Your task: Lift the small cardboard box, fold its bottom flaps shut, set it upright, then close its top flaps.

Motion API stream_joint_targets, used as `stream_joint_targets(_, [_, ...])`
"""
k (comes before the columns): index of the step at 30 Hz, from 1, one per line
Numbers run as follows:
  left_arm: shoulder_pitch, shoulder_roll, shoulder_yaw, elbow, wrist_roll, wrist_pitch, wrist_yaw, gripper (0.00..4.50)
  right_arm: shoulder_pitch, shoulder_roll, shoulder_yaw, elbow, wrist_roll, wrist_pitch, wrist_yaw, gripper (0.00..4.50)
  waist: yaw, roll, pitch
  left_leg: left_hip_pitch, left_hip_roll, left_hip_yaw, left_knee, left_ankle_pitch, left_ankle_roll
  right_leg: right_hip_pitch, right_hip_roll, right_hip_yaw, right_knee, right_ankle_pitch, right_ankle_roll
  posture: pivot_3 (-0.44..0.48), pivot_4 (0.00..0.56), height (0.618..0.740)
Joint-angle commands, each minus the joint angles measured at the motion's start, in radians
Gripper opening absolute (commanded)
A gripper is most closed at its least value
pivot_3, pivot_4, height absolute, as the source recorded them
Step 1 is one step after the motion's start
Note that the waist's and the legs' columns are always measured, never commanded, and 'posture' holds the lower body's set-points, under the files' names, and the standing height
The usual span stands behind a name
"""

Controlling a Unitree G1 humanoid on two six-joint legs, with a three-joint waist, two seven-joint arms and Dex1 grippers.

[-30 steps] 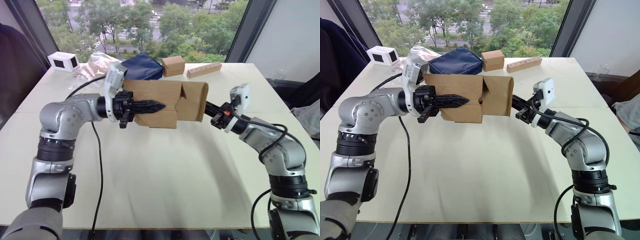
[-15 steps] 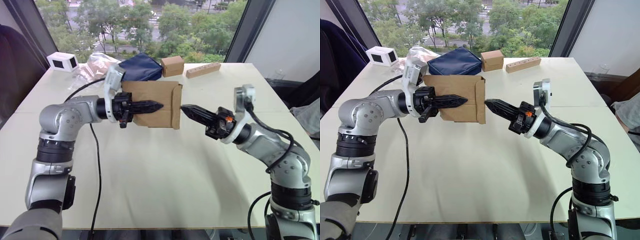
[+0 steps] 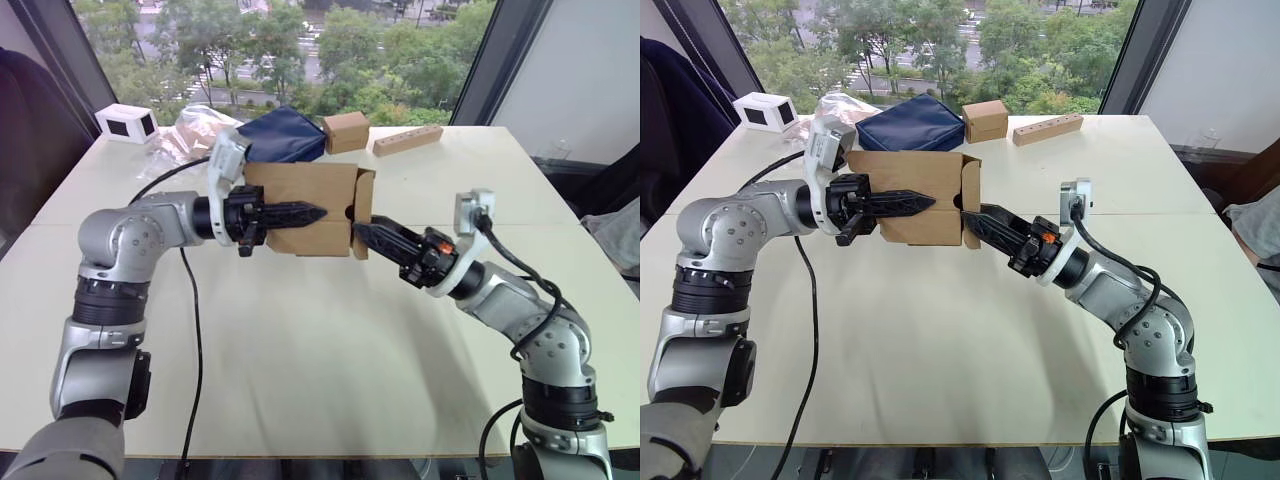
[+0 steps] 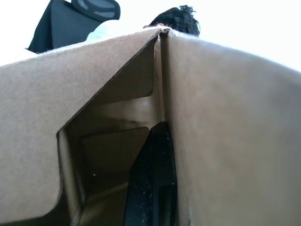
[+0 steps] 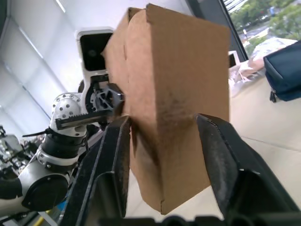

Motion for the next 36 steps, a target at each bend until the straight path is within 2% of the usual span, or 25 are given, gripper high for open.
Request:
stream_joint_targets(1, [-0.013,0.005,0.037,-0.021,-0.028,0.002,-0.004,0.0,0.015,0.047,-0.05,-0.011,0.112,-0.02,-0.015,2.08,0.0,0.0,0.0,0.0,0.0,0.0,0.0,0.0,0.0,0.0,0.0,0.0,0.0,0.0,0.0,0.0,0.15,0.74])
stream_joint_targets(9, [-0.017,0.003,0.038,-0.019,-0.029,0.006,-0.005,0.0,0.036,0.056,-0.045,-0.009,0.112,-0.039,-0.041,2.08,0.0,0.0,0.0,0.0,0.0,0.0,0.0,0.0,0.0,0.0,0.0,0.0,0.0,0.0,0.0,0.0,0.15,0.74])
stream_joint_targets(12, [-0.018,0.001,0.038,-0.017,-0.028,0.005,-0.006,0.0,0.036,0.059,-0.037,-0.007,0.098,-0.048,-0.044,1.26,0.0,0.0,0.0,0.0,0.0,0.0,0.0,0.0,0.0,0.0,0.0,0.0,0.0,0.0,0.0,0.0,0.15,0.74])
stream_joint_targets(15, [-0.017,-0.002,0.037,-0.018,-0.028,0.002,-0.006,0.0,0.035,0.067,-0.034,-0.006,0.102,-0.055,-0.049,0.19,0.0,0.0,0.0,0.0,0.0,0.0,0.0,0.0,0.0,0.0,0.0,0.0,0.0,0.0,0.0,0.0,0.15,0.74])
stream_joint_targets(24, [-0.012,-0.019,0.041,-0.026,-0.033,0.001,0.005,0.0,0.034,0.124,-0.014,-0.014,0.093,-0.091,-0.085,0.19,-0.001,0.0,0.0,0.0,0.0,0.0,0.0,0.0,0.0,0.0,0.0,0.0,0.0,0.0,0.0,0.0,0.15,0.74])
stream_joint_targets(36, [-0.013,-0.042,0.045,-0.023,-0.036,0.002,0.014,0.0,0.047,0.148,0.048,-0.075,0.157,-0.062,-0.117,0.19,-0.001,0.0,0.0,0.0,0.0,0.0,0.0,0.0,0.0,0.0,0.0,0.0,0.0,0.0,0.0,0.0,0.15,0.74])
